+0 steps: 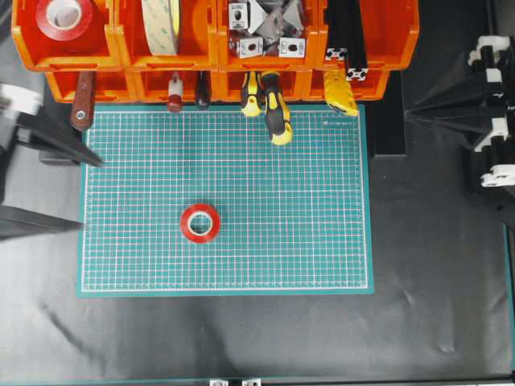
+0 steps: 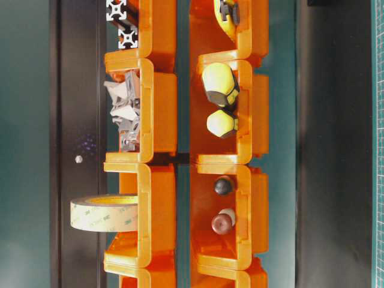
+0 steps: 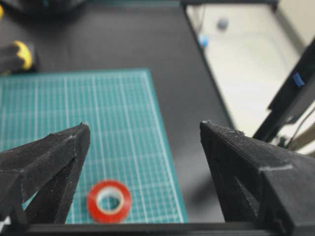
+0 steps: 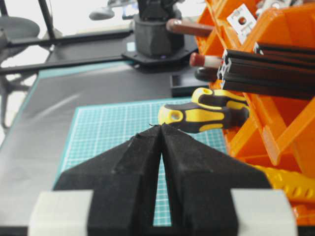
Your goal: Pick vinyl tape from container rack with left arm.
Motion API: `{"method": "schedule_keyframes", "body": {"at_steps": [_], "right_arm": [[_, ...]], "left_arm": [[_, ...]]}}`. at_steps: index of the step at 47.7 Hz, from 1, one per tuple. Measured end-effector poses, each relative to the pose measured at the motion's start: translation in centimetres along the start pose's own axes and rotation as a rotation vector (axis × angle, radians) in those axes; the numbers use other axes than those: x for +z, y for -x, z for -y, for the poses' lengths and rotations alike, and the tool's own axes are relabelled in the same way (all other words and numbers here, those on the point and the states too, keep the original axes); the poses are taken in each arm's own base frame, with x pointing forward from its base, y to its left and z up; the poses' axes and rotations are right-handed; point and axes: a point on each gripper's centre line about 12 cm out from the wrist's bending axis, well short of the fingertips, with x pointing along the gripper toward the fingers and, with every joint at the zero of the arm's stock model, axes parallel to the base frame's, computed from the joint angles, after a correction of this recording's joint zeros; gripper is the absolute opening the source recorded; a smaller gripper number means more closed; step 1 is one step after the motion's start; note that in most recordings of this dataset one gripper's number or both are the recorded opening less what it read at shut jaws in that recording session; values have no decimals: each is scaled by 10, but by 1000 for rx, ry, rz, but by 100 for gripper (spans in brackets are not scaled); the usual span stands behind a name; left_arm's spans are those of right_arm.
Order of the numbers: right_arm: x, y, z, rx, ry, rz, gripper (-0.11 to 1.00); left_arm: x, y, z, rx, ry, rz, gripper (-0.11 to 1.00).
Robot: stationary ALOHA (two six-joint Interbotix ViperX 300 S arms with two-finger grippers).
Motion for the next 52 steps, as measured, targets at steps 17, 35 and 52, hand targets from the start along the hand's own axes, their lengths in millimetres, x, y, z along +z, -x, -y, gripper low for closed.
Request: {"method": "schedule_keyframes", "body": {"at_steps": [17, 35, 52], "right_arm": [[-2, 2, 0, -1, 23, -14, 0], [0, 3, 0, 0, 26, -5, 0], [5, 6, 0, 3, 25, 27, 0]], "left_arm": [[-13, 59, -3, -9, 6, 110, 86], [-30, 93, -6, -16, 18, 191, 83], [-37, 85, -15, 47, 14, 201, 83]]}}
